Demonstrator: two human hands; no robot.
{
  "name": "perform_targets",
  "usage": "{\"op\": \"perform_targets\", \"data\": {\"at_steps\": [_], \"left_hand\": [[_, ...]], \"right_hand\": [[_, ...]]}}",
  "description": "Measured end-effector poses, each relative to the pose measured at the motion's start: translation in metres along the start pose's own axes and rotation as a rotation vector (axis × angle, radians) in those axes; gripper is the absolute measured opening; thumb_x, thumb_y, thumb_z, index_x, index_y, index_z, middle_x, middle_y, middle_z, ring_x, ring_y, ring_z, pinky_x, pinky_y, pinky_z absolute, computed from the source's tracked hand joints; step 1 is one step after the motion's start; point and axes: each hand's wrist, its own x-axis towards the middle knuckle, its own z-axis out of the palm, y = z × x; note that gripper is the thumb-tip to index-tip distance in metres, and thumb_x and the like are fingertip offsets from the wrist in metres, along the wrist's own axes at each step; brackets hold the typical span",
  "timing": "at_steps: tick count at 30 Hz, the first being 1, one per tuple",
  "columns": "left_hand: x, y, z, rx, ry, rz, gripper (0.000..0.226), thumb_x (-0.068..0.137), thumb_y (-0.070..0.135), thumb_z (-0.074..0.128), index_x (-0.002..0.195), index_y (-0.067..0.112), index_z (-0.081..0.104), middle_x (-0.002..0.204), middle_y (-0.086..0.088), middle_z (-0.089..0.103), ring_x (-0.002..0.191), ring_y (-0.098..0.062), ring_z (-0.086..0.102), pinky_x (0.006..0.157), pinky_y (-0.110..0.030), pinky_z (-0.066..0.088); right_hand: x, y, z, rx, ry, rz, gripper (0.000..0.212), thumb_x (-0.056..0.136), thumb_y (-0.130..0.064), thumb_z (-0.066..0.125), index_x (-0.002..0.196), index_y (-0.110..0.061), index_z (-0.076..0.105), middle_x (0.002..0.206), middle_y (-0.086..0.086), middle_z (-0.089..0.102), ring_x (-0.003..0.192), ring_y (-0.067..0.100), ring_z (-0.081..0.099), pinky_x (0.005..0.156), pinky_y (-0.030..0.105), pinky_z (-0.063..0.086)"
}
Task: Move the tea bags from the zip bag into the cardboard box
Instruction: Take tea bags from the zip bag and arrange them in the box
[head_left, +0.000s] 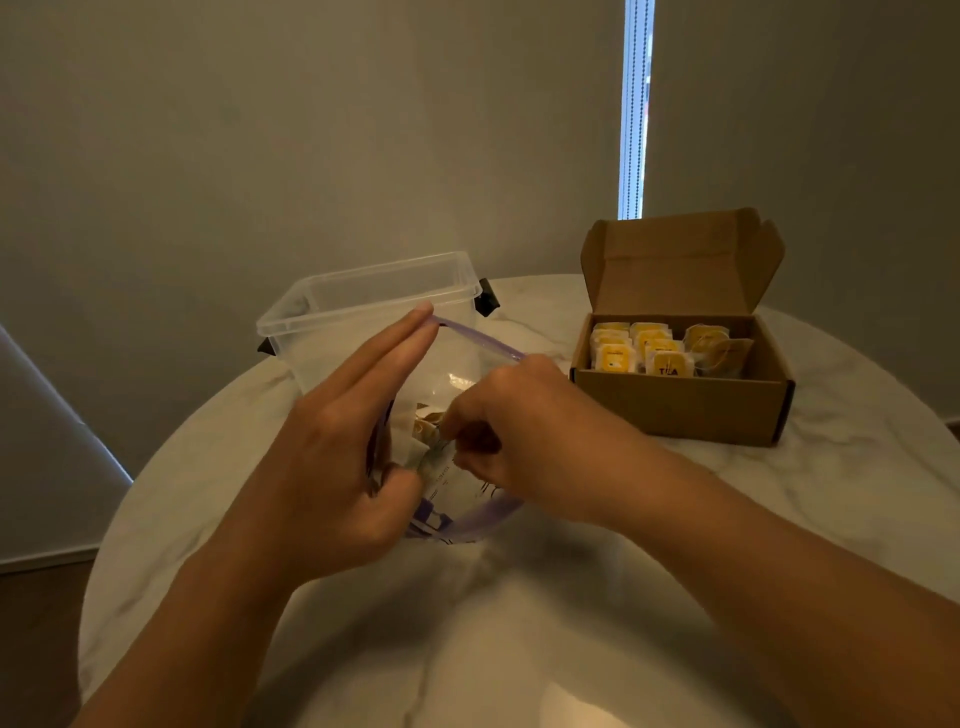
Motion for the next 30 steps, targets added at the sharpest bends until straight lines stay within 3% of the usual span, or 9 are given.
{"op": "perform_targets", "data": {"at_steps": [6, 9, 11, 14, 17, 21, 25, 28, 30], "left_hand": [[-0.009, -0.002, -0.005, 0.001, -0.033, 0.018, 0.083, 0.073, 0.021, 0.049, 0.153, 0.014, 0.028, 0.161, 0.000, 0.030, 0.146, -0.016, 0.033, 0.107, -0.044, 0.045], [-0.010, 0.000, -0.005, -0.018, -0.040, 0.009, 0.084, 0.072, 0.021, 0.049, 0.153, 0.014, 0.028, 0.161, 0.000, 0.030, 0.137, -0.022, 0.045, 0.100, -0.046, 0.051], [-0.009, 0.002, -0.004, -0.009, -0.035, 0.012, 0.084, 0.072, 0.018, 0.051, 0.153, 0.010, 0.030, 0.160, -0.002, 0.030, 0.144, -0.019, 0.037, 0.105, -0.045, 0.048], [-0.009, 0.004, -0.002, -0.007, -0.037, 0.010, 0.087, 0.068, 0.007, 0.054, 0.152, 0.009, 0.033, 0.160, 0.000, 0.031, 0.138, -0.015, 0.044, 0.106, -0.034, 0.047], [-0.009, 0.006, -0.002, -0.003, -0.033, -0.002, 0.086, 0.068, 0.013, 0.051, 0.153, 0.012, 0.034, 0.161, 0.006, 0.030, 0.106, -0.041, 0.062, 0.089, -0.044, 0.053], [-0.007, 0.005, -0.001, 0.018, -0.011, 0.015, 0.091, 0.062, -0.002, 0.055, 0.150, 0.004, 0.036, 0.159, -0.004, 0.033, 0.142, -0.016, 0.040, 0.111, -0.024, 0.038], [-0.007, 0.003, 0.000, 0.003, -0.005, -0.002, 0.091, 0.062, -0.002, 0.057, 0.150, 0.004, 0.035, 0.159, -0.004, 0.033, 0.146, -0.011, 0.031, 0.112, -0.020, 0.034], [-0.008, -0.001, 0.001, -0.014, 0.002, -0.012, 0.091, 0.064, 0.001, 0.058, 0.152, 0.007, 0.033, 0.160, -0.002, 0.032, 0.147, -0.012, 0.029, 0.113, -0.033, 0.038], [-0.009, -0.002, 0.000, -0.034, 0.010, -0.015, 0.086, 0.069, 0.009, 0.055, 0.152, 0.007, 0.033, 0.159, -0.001, 0.033, 0.147, -0.013, 0.029, 0.110, -0.044, 0.043]], "right_hand": [[0.014, -0.002, 0.030, -0.006, 0.027, 0.053, 0.026, 0.090, -0.014, 0.067, 0.116, -0.015, 0.067, 0.094, 0.005, 0.063, 0.081, 0.018, 0.060, 0.067, 0.026, 0.046], [0.020, 0.001, 0.038, -0.017, 0.065, 0.090, 0.020, 0.090, -0.014, 0.067, 0.110, -0.015, 0.069, 0.080, 0.001, 0.057, 0.069, 0.015, 0.053, 0.063, 0.026, 0.039], [0.026, 0.000, 0.042, -0.026, 0.085, 0.122, 0.020, 0.090, -0.015, 0.068, 0.110, -0.016, 0.069, 0.074, -0.001, 0.050, 0.064, 0.014, 0.049, 0.063, 0.026, 0.039], [0.032, -0.005, 0.045, -0.026, 0.063, 0.182, 0.027, 0.091, -0.012, 0.066, 0.118, -0.012, 0.063, 0.090, 0.007, 0.056, 0.078, 0.021, 0.056, 0.068, 0.028, 0.044], [0.033, -0.009, 0.046, -0.043, 0.100, 0.173, 0.024, 0.097, -0.013, 0.058, 0.121, -0.010, 0.058, 0.110, 0.013, 0.060, 0.096, 0.026, 0.062, 0.071, 0.028, 0.041], [0.031, -0.012, 0.047, -0.078, 0.178, 0.121, 0.021, 0.098, -0.017, 0.056, 0.117, -0.011, 0.059, 0.108, 0.012, 0.061, 0.091, 0.024, 0.062, 0.068, 0.027, 0.035], [0.030, -0.012, 0.042, -0.037, 0.166, 0.150, 0.018, 0.099, -0.022, 0.054, 0.110, -0.013, 0.064, 0.091, 0.008, 0.056, 0.084, 0.020, 0.058, 0.071, 0.027, 0.039], [0.022, -0.010, 0.032, -0.097, 0.050, 0.166, 0.025, 0.093, -0.027, 0.063, 0.116, -0.018, 0.062, 0.097, 0.003, 0.054, 0.105, 0.022, 0.057, 0.096, 0.038, 0.045], [0.010, -0.011, 0.023, -0.134, 0.020, 0.147, 0.029, 0.089, -0.027, 0.069, 0.116, -0.017, 0.063, 0.102, 0.001, 0.060, 0.104, 0.019, 0.059, 0.098, 0.039, 0.049]]}}
